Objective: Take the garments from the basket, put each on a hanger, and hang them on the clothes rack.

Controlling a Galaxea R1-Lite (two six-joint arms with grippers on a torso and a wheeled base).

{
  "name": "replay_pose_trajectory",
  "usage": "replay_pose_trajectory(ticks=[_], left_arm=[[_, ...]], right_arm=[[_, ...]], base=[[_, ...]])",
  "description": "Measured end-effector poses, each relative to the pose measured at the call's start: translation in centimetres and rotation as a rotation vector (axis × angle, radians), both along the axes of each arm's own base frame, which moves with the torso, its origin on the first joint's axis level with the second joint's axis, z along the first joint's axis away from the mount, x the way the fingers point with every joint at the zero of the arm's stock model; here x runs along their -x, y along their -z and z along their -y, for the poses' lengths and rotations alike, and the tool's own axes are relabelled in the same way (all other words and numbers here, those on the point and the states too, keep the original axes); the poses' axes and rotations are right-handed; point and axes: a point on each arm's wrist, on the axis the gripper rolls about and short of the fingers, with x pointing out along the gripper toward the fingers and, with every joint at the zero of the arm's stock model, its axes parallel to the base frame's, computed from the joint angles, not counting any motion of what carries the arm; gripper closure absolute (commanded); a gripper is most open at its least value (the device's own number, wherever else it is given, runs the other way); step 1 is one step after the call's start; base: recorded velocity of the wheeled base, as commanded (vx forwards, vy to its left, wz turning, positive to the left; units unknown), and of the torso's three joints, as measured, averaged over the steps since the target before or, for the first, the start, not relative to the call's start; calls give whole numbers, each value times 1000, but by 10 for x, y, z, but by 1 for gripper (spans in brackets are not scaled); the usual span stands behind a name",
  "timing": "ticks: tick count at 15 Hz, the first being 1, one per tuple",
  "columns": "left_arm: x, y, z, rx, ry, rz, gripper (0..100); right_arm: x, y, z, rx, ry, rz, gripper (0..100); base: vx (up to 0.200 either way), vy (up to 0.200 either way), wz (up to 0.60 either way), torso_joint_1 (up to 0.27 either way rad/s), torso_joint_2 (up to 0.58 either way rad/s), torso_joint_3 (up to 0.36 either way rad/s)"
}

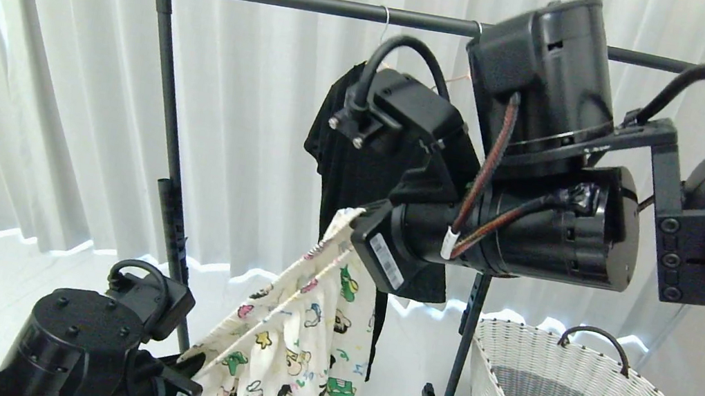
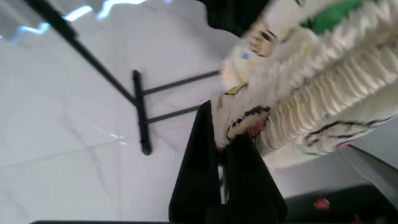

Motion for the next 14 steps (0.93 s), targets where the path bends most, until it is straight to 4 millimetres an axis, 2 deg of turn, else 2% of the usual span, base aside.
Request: replay_pose_trajectory(ticks=[4,5,7,9,11,13,14], left_arm=[[7,-26,-2,-22,78,72,100],[5,-38,-1,-20,91,66,100],[-1,-79,7,27,150,65,100],[-3,-131,12,98,247,47,100],[2,-189,12,183,355,44,100],[7,-229,11,232,422,46,100],[7,-239,12,233,433,42,100]], right_arm=[[-3,38,47,126,139,-104,100],[0,48,64,147,179,-140,100],[9,54,96,141,258,-184,100],[17,45,122,102,326,-185,100],[18,24,139,29,369,-145,100],[17,-9,147,-69,389,-82,100],[17,-28,151,-114,391,-54,100]], base=[[0,0,0,0,0,0],[0,0,0,0,0,0],[0,0,0,0,0,0],[0,0,0,0,0,0],[0,0,0,0,0,0],[0,0,0,0,0,0],[0,0,0,0,0,0]])
